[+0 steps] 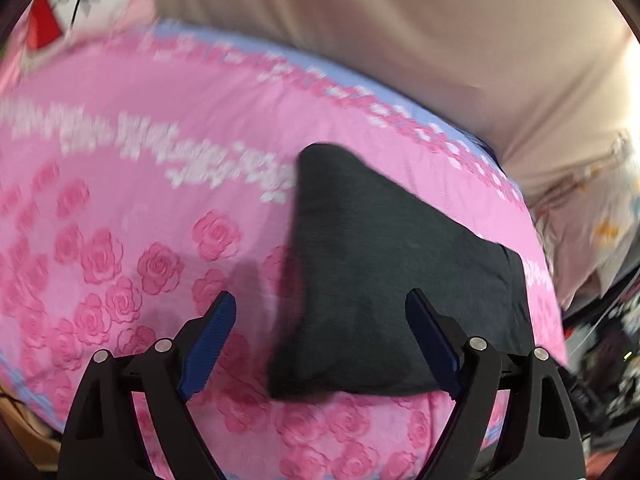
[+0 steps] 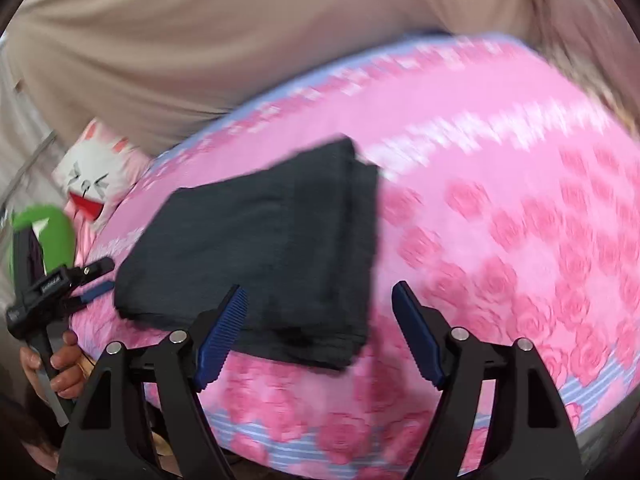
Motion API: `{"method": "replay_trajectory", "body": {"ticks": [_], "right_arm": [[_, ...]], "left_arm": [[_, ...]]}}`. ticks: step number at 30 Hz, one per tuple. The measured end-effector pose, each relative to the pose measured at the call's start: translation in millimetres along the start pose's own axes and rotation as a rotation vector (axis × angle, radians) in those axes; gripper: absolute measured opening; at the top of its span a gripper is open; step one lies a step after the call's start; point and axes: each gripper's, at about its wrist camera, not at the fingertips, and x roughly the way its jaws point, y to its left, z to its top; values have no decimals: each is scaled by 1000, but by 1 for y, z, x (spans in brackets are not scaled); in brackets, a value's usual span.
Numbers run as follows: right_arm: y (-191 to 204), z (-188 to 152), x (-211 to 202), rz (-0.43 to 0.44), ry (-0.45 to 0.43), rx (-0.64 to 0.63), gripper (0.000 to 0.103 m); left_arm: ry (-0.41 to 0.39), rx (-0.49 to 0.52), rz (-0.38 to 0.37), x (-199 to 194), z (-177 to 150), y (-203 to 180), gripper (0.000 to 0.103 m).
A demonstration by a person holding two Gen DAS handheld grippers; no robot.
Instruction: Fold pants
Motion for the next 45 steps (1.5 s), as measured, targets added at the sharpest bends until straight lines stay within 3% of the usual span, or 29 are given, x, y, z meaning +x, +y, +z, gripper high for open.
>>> {"method": "replay_trajectory", "body": {"ticks": [2,4,5,8,10,11,12,14,17,24,30,34,38,42,45], "right_arm": [[-9,-1,13,71,44,56,73],[-8,-2,20,135,36,75,83],[-6,-2,22,147,36,73,91],[4,0,32,172,28,66,91],[11,1,41,158,12,59,80],[12,1,43,142,5,57,60],[12,0,45,137,3,62,38],[11,-2,40,164,-16,91,33],[22,-7,16,187,-28,60,31],[63,-17,-64,238,-73,-81,30],[107,2,-142,318,-255,-210,30],[140,22,-184,370,-439,-324,30],[168,47,-218,399,-617,-421,30],[195,87,-236,391,-811,-504,31],[205,122,-226,370,-889,-526,31]], "left_arm": [[37,-27,-25,12,1,6,84],[107,-57,-97,29,-3,7,84],[86,-47,-96,28,-5,4,86],[92,-20,-167,37,-6,-9,86],[112,-6,-217,45,-5,-15,76],[100,7,-205,47,-5,-19,54],[107,24,-168,51,-4,-23,41],[107,10,-180,47,-2,-21,23],[85,9,-241,21,-5,-24,20],[57,178,-314,-73,-21,-50,20],[-131,318,-385,-165,-14,-74,20],[-324,418,-418,-229,4,-95,20],[-540,526,-402,-277,22,-121,21],[-732,593,-392,-307,51,-145,22],[-837,616,-364,-306,80,-161,23]]}}
